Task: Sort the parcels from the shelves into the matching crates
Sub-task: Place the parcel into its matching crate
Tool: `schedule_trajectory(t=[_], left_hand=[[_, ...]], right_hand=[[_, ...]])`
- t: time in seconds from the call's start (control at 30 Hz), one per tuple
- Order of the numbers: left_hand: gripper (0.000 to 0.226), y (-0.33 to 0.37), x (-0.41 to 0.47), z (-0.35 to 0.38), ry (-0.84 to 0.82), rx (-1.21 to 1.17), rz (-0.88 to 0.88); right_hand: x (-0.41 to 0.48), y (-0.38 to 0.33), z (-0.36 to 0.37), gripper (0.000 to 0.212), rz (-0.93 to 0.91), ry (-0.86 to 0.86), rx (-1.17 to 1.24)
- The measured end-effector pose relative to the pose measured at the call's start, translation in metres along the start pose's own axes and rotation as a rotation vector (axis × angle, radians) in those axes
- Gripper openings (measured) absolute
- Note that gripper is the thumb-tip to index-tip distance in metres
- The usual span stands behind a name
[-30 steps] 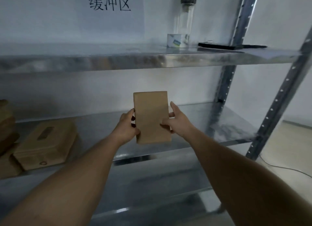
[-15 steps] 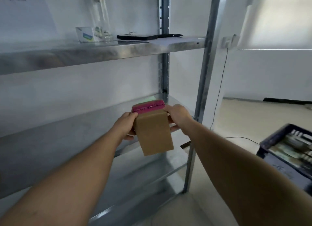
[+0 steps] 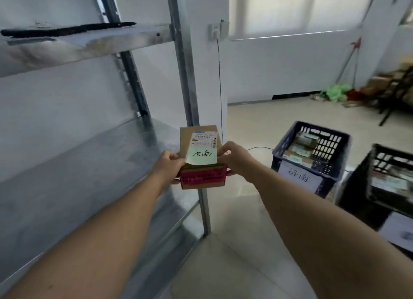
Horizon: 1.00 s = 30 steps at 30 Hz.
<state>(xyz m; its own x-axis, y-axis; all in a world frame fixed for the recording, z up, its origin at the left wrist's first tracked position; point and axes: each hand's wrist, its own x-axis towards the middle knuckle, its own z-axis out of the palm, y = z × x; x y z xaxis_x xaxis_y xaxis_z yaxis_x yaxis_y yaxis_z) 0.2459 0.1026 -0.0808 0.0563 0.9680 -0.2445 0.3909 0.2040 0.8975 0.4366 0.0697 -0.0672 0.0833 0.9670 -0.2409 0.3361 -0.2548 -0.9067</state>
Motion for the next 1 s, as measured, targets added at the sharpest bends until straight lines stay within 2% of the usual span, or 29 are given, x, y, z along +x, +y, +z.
schedule_trajectory(t=[0.07,0.17,0.3,0.43,0.5,0.63,0.8,1.0], left_hand=[[0.033,0.003,0.010,0.016,-0.052,0.043,0.077],[0.042,0.010,0.026,0.038,-0.159,0.024,0.193],[0.044,0.025,0.047,0.061,-0.281,0.039,0.304],[0.031,0.037,0.070,0.075,-0.385,0.017,0.311],[0.030,0.041,0.079,0.082,-0.452,0.016,0.325],[0.046,0.044,0.098,0.099,-0.501,0.081,0.378],[0.047,0.046,0.115,0.131,-0.561,0.099,0.436],[0.048,0.059,0.136,0.192,-0.620,0.160,0.478]], right_hand=[[0.002,0.015,-0.013,0.019,0.008,0.068,-0.008],[0.005,0.026,-0.033,0.017,-0.002,0.196,-0.063],[0.012,0.025,-0.057,0.012,0.038,0.245,0.082],[0.020,0.028,-0.066,0.040,0.034,0.264,-0.143],[0.023,0.032,-0.068,0.048,0.033,0.301,-0.221],[0.027,0.038,-0.075,0.047,0.050,0.369,-0.180],[0.033,0.053,-0.091,0.040,0.086,0.469,-0.157],[0.045,0.087,-0.134,0.046,0.140,0.511,-0.201]])
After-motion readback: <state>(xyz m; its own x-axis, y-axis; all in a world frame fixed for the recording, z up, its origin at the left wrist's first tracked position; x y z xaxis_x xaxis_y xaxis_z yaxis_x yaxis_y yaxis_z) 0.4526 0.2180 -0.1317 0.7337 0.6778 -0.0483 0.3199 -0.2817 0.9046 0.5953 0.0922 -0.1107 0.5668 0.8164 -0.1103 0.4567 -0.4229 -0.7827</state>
